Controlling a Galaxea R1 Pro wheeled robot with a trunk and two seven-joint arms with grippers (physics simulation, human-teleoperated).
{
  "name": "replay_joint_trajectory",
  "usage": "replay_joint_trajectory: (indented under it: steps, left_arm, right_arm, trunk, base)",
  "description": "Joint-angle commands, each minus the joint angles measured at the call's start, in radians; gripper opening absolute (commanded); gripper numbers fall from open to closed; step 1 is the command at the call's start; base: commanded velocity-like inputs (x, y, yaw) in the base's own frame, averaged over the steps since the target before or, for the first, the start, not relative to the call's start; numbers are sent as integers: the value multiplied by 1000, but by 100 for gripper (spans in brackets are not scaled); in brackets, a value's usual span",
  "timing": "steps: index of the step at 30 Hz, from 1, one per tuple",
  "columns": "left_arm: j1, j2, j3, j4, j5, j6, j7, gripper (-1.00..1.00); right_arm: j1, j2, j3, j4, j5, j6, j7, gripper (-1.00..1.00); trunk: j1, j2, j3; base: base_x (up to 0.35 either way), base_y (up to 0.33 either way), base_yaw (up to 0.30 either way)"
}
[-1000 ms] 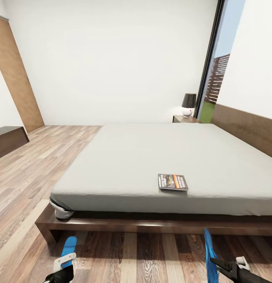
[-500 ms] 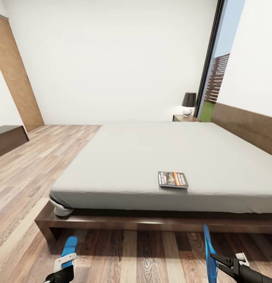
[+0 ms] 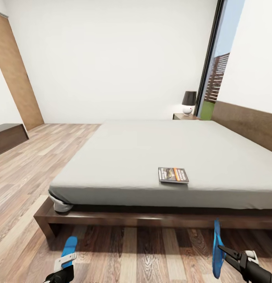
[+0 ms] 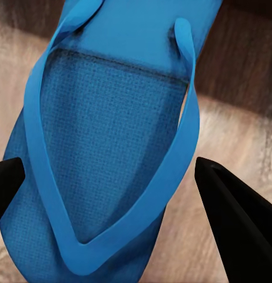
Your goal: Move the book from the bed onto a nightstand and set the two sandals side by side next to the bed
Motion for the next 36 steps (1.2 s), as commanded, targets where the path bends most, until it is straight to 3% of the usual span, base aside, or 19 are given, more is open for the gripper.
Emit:
replay_joint_trajectory:
  steps: [1, 3, 5, 20, 22, 24, 25, 26, 31, 36]
  left_arm:
    - [-1, 0, 8, 1, -8, -4, -5, -100]
    - [-1, 0, 8, 1, -8, -4, -5, -100]
    - [-1, 0, 7, 1, -8, -4, -5, -100]
    - [-1, 5, 11, -31, -7, 4, -4, -100]
    - [-1, 5, 12, -91, -7, 42, -3, -100]
    - [-1, 6, 11, -196, -10, 153, -4, -100]
    - [-1, 6, 11, -207, -11, 167, -5, -100]
    - [-2, 6, 10, -243, -31, 201, -6, -100]
    - [-4, 2, 7, -256, -131, 220, -9, -100]
    - [-4, 1, 6, -217, -156, 219, -11, -100]
  right_arm:
    - [0, 0, -30, 0, 0, 8, 0, -100]
    - [-1, 0, -65, 0, 0, 8, -2, -100]
    - [-1, 0, -76, 0, 1, 8, -2, -100]
    - [0, 1, -83, -1, 2, 8, 1, -100]
    - [0, 2, -83, -2, 2, 8, 2, -100]
    - [0, 2, -83, -2, 2, 8, 2, -100]
    - [0, 2, -83, -2, 2, 8, 2, -100]
    - [0, 2, -83, -2, 3, 8, 2, -100]
    - [0, 2, -83, -2, 5, 8, 2, -100]
    - [0, 2, -83, -2, 6, 8, 2, -100]
  trunk:
    - [4, -8, -4]
    - [11, -22, -10]
    - [19, -36, -17]
    - [29, -46, -74]
    - [30, -46, -82]
    - [31, -47, -89]
    - [31, -47, -93]
    - [32, -47, -97]
    - [34, -48, -116]
    - [36, -50, -136]
  base:
    - [0, 0, 0]
    - [0, 0, 0]
    - [0, 0, 0]
    - [0, 0, 0]
    - [0, 0, 0]
    - [0, 0, 0]
    - [0, 0, 0]
    - [0, 0, 0]
    - [0, 0, 0]
    - [0, 0, 0]
